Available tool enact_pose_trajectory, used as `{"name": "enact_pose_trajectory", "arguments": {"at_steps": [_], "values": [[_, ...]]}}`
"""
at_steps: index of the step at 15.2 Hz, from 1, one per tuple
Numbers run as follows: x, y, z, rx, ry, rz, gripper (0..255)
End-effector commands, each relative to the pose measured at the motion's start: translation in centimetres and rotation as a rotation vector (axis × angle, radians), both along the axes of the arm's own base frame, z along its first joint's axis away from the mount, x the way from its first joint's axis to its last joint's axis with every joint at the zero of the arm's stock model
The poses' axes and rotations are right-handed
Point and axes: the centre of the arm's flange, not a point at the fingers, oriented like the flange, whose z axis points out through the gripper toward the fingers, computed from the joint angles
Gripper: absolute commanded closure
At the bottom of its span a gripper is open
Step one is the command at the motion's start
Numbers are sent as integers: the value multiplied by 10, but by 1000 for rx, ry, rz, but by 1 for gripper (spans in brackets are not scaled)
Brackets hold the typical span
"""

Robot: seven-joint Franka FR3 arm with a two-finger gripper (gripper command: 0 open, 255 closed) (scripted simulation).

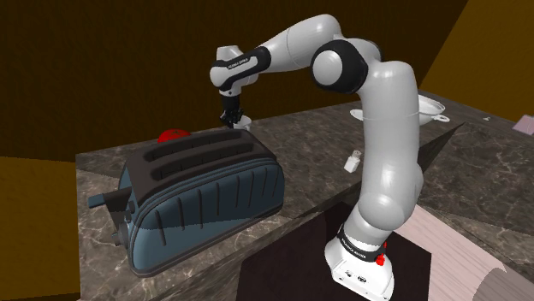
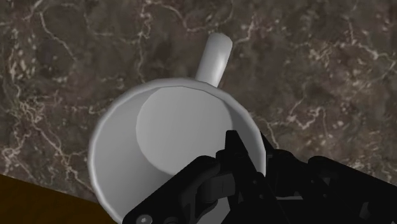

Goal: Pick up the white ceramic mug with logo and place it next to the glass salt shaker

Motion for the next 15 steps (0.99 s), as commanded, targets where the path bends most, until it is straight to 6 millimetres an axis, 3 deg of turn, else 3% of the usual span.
{"name": "enact_pose_trajectory", "arguments": {"at_steps": [1,15], "values": [[0,0,8,0,0,0,255],[0,0,82,0,0,0,255]]}}
